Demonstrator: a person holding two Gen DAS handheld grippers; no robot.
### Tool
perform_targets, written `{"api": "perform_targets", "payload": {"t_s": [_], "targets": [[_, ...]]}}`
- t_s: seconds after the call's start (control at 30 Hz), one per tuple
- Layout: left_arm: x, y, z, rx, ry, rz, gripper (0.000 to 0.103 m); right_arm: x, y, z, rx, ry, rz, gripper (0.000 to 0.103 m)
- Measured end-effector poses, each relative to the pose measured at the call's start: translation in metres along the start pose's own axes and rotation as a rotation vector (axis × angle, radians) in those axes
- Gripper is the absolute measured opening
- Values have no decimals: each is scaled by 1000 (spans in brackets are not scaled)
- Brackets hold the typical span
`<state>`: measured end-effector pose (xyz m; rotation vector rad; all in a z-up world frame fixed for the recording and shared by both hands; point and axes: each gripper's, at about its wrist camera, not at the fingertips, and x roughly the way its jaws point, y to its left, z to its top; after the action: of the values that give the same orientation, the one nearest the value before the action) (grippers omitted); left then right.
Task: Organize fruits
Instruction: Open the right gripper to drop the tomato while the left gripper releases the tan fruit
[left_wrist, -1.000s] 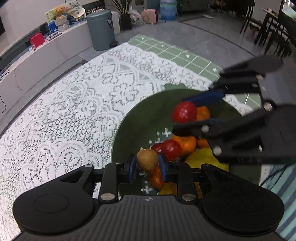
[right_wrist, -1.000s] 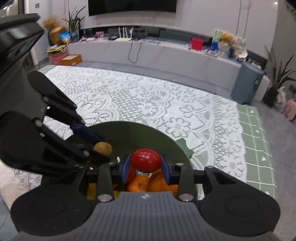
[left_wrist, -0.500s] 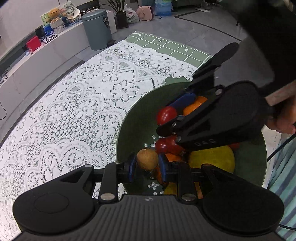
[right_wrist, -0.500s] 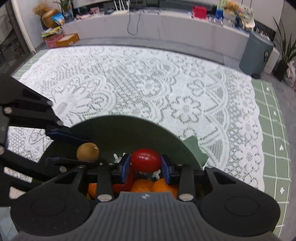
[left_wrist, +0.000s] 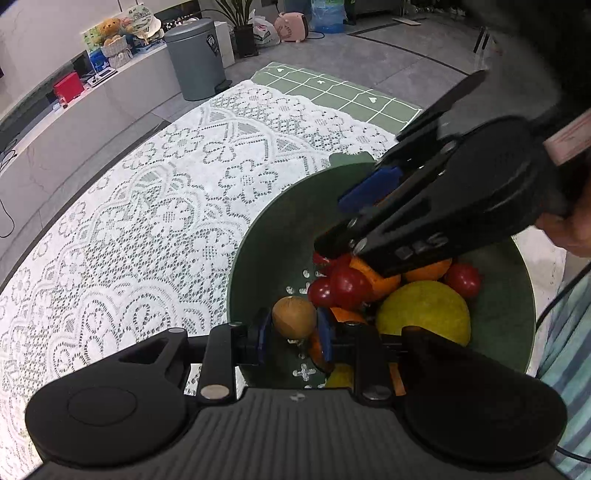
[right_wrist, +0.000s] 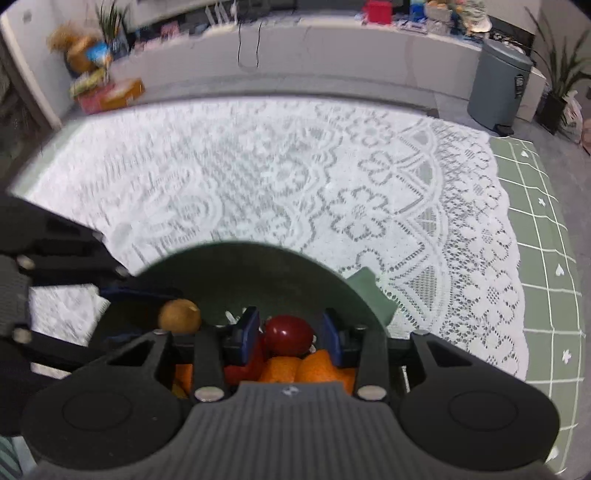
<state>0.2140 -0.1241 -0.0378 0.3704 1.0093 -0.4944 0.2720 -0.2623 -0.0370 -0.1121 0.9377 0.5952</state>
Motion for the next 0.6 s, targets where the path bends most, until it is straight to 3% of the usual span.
{"api": "perform_targets", "payload": {"t_s": [0.23, 0.43, 0.6], "targets": [[6, -1, 10, -38, -14, 21, 30, -39, -8, -20, 152, -161, 39, 37], [17, 2, 13, -98, -9, 34, 30, -50, -12, -32, 220, -199, 40, 38], [19, -3, 13, -87, 9, 41, 32, -51, -17, -42, 249, -199, 37, 38]]}}
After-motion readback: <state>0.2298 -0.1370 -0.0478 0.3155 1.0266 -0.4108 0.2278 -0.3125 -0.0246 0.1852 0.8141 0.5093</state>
